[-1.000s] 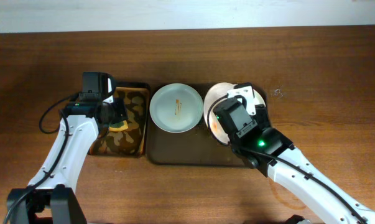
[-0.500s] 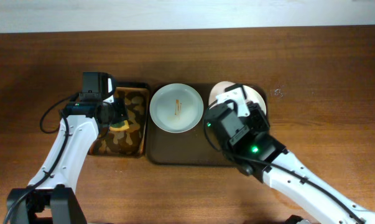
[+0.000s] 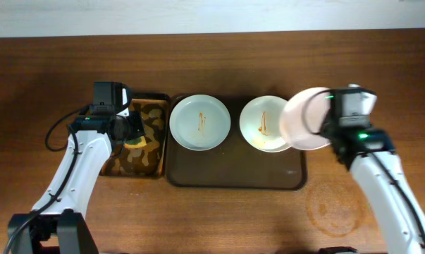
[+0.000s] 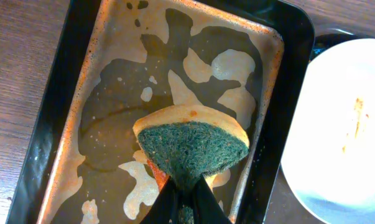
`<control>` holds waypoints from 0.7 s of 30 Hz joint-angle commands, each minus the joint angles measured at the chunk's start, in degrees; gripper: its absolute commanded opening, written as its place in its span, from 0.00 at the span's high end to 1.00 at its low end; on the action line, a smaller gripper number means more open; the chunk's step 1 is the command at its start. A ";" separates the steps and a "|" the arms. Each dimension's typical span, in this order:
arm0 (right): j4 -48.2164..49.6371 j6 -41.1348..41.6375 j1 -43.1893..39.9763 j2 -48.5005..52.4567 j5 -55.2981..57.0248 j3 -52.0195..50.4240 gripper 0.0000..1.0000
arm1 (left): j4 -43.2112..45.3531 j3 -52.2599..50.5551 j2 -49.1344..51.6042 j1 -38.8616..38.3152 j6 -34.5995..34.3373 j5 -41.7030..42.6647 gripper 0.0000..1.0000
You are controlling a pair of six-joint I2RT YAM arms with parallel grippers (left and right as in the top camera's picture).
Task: Clean dirty plates on tray and stack at the side
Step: 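Carry the front plate right and set it on the table beside the tray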
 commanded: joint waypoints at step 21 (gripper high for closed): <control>0.79 -12.85 -6.34 9.73 -49.88 2.36 0.47 | 0.17 -0.09 -1.09 0.04 1.11 1.51 1.00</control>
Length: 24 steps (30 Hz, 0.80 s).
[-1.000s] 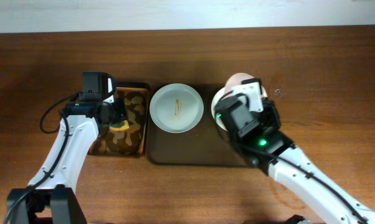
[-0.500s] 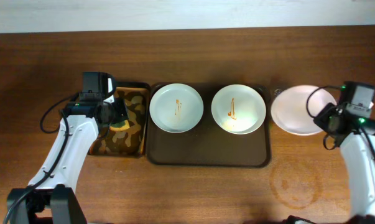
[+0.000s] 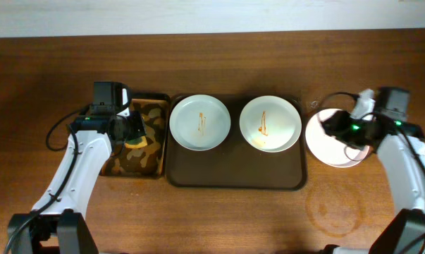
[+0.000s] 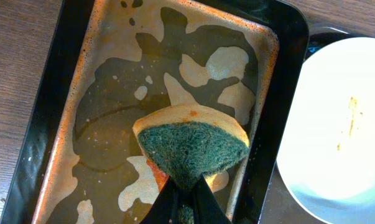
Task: Clean dirty plates on tray and stack at the side
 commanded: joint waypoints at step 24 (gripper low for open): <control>22.34 27.06 39.67 22.77 2.64 0.81 0.71 | 0.15 -0.09 -1.09 0.00 1.11 3.04 1.00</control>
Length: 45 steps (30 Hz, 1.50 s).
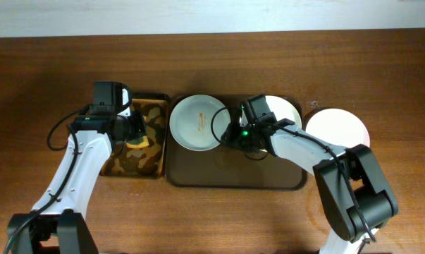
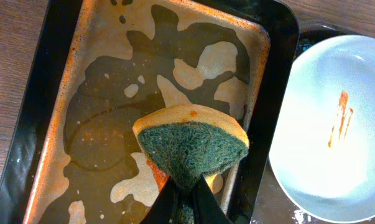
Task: Clean dirty plates on tray and stack at the side
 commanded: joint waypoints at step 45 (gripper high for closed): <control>-18.32 -4.74 0.35 -3.04 6.27 0.46 0.93 | 15.80 -0.15 18.10 -26.75 -25.57 -2.99 1.00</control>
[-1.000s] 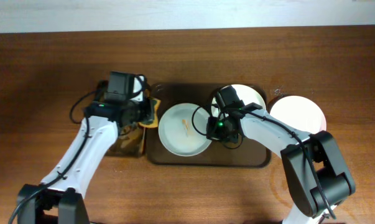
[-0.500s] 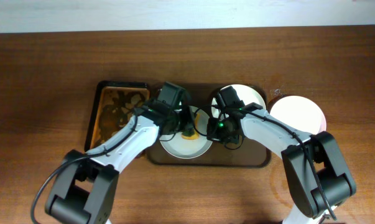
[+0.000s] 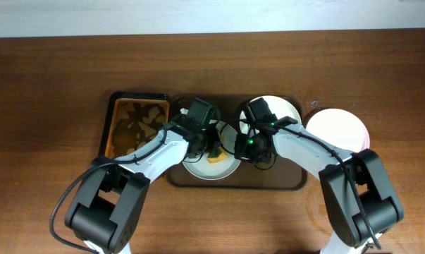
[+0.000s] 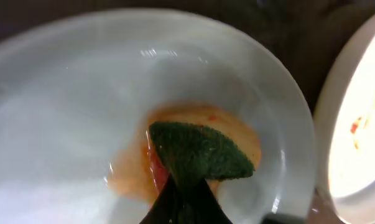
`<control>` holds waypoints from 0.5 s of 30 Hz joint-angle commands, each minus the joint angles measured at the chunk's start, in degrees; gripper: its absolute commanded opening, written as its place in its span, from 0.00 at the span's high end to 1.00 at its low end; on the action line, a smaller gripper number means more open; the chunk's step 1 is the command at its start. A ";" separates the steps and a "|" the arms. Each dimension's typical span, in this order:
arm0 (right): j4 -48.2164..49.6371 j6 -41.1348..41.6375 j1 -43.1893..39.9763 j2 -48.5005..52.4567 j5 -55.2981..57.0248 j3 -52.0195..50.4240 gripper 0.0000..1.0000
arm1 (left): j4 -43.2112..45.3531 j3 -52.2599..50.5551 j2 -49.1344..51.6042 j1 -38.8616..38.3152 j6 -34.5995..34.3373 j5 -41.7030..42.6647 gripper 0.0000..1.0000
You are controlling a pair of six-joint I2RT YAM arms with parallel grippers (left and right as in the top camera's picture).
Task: Clean dirty plates on tray and stack at the side
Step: 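Scrub the back-left plate with the sponge in the left gripper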
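Observation:
A dirty white plate (image 3: 198, 166) (image 4: 69, 99) sits at the left of the brown tray (image 3: 268, 180). My left gripper (image 3: 211, 149) (image 4: 186, 202) is shut on a green-and-yellow sponge (image 4: 199, 152) that presses on an orange smear in this plate. My right gripper (image 3: 244, 144) is at the plate's right rim and looks shut on it. A second stained plate (image 3: 279, 111) (image 4: 361, 118) lies at the tray's back right, partly under the right arm. A clean plate (image 3: 337, 127) rests on the table to the right of the tray.
A black pan of soapy brown water (image 3: 137, 121) stands left of the tray. Both arms cross over the tray's middle. A faint ring stain (image 3: 335, 208) marks the wooden table at the front right.
My left gripper with the sponge has gone from over the soapy pan to inside the left plate. That plate now sits nearer the tray's front, with the right gripper still at its rim.
The left gripper held the sponge over the soapy pan while the right carried a clean plate. That plate then lay on the table at the right. The right gripper was then at the left dirty plate's rim, and now the sponge is on that plate.

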 commanded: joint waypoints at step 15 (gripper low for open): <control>-0.68 -0.59 0.35 -0.76 2.25 -0.55 0.93 | -8.02 -0.22 -13.16 3.26 15.67 -4.52 1.00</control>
